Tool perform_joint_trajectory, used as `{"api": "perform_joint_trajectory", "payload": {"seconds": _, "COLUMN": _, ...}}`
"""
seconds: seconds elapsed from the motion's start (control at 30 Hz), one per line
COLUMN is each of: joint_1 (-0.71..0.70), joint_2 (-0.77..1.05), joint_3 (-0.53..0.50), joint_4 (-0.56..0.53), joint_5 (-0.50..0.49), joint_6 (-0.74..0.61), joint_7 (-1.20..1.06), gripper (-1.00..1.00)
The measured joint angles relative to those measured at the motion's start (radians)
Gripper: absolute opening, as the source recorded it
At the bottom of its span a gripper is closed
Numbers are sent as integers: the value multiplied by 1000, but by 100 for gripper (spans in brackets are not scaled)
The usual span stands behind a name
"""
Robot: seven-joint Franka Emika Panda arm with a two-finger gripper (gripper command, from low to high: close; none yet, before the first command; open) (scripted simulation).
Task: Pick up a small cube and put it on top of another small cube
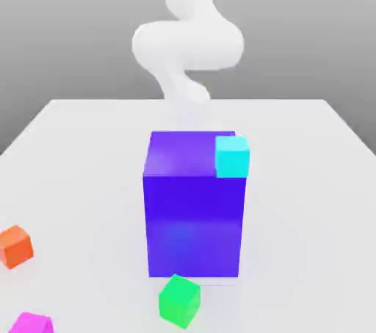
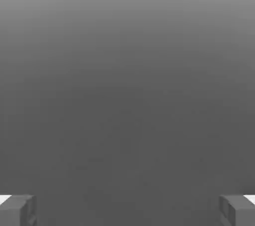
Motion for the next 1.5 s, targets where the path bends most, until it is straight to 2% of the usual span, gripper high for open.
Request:
{"api": "perform_joint_trajectory", "payload": {"seconds": 0.27, "joint_1": -63, "joint_2": 306, "joint_3": -11, "joint_4": 45, "joint_5": -226, "joint_6": 17, "joint_7": -226, "gripper": 0}}
{"api": "perform_joint_trajectory", "payload": {"seconds": 0.4, "joint_1": -80, "joint_2": 452, "joint_3": -45, "joint_4": 65, "joint_5": -288, "joint_6": 30, "joint_7": -370, "gripper": 0}}
{"api": "perform_joint_trajectory", "payload": {"seconds": 0.53, "joint_1": -100, "joint_2": 593, "joint_3": -84, "joint_4": 82, "joint_5": -309, "joint_6": 56, "joint_7": -544, "gripper": 0}}
{"api": "perform_joint_trajectory", "payload": {"seconds": 0.7, "joint_1": -163, "joint_2": 759, "joint_3": -103, "joint_4": 99, "joint_5": -280, "joint_6": 104, "joint_7": -796, "gripper": 0}}
{"api": "perform_joint_trajectory", "payload": {"seconds": 0.9, "joint_1": -242, "joint_2": 937, "joint_3": -88, "joint_4": 115, "joint_5": -184, "joint_6": 176, "joint_7": -1139, "gripper": 0}}
{"api": "perform_joint_trajectory", "payload": {"seconds": 1.17, "joint_1": -441, "joint_2": 1128, "joint_3": 38, "joint_4": 135, "joint_5": -4, "joint_6": 270, "joint_7": -1628, "gripper": 0}}
{"api": "perform_joint_trajectory", "payload": {"seconds": 1.3, "joint_1": -463, "joint_2": 1271, "joint_3": 48, "joint_4": 166, "joint_5": 4, "joint_6": 376, "joint_7": -1678, "gripper": 0}}
{"api": "perform_joint_trajectory", "payload": {"seconds": 1.33, "joint_1": -462, "joint_2": 1293, "joint_3": 46, "joint_4": 171, "joint_5": 2, "joint_6": 392, "joint_7": -1679, "gripper": -100}}
{"api": "perform_joint_trajectory", "payload": {"seconds": 1.5, "joint_1": -462, "joint_2": 1293, "joint_3": 46, "joint_4": 171, "joint_5": 2, "joint_6": 389, "joint_7": -1678, "gripper": -100}}
